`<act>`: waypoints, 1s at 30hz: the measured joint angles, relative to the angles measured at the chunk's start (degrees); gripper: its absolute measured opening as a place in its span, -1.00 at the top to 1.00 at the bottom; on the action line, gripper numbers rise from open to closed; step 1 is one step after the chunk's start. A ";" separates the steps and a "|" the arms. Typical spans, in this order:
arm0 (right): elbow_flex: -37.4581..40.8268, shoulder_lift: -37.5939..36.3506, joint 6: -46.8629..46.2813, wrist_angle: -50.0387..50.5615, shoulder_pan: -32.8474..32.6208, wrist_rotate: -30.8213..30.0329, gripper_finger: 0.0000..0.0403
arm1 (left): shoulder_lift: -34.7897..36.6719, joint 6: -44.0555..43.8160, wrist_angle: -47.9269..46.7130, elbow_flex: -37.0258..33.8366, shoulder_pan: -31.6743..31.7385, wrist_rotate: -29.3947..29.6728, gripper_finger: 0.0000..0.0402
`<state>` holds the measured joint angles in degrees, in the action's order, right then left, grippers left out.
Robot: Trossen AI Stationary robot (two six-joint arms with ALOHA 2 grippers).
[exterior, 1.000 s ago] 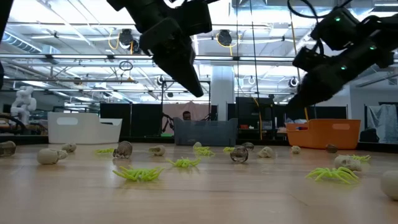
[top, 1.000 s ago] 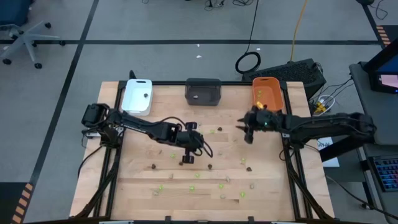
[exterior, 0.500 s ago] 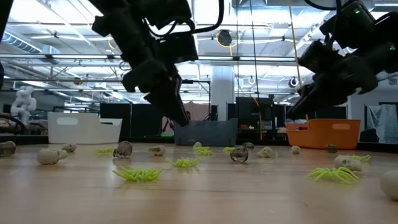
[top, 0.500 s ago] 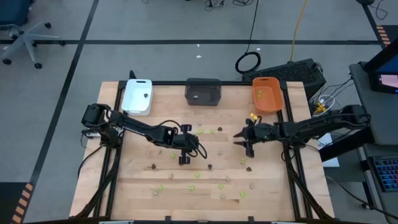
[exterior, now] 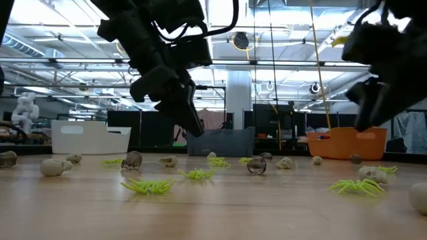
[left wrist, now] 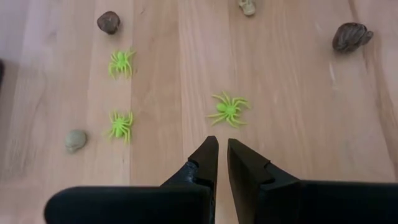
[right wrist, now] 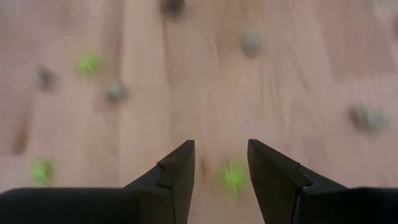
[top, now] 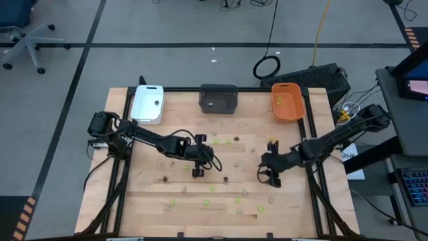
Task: Sort Halloween decoration
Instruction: Put the green toy spider into the orange bin
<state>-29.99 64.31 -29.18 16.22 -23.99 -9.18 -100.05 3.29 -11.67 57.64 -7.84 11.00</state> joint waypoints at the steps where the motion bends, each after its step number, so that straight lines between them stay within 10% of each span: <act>1: -0.30 0.64 -1.69 1.96 -0.80 -0.42 0.33 | 0.00 -0.02 0.20 -0.01 -0.04 0.00 0.84; 20: -0.90 15.20 -15.15 1.08 -4.74 -4.70 0.35 | 0.00 -4.39 -1.46 -0.01 -4.88 -0.22 0.84; 30: -0.71 15.43 -14.22 -0.68 -4.65 -7.41 0.96 | 0.00 -6.05 -3.01 -0.01 -6.98 0.27 0.84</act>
<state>-30.70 79.75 -43.40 15.54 -28.64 -16.59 -100.05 -2.76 -14.68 57.63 -14.82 11.28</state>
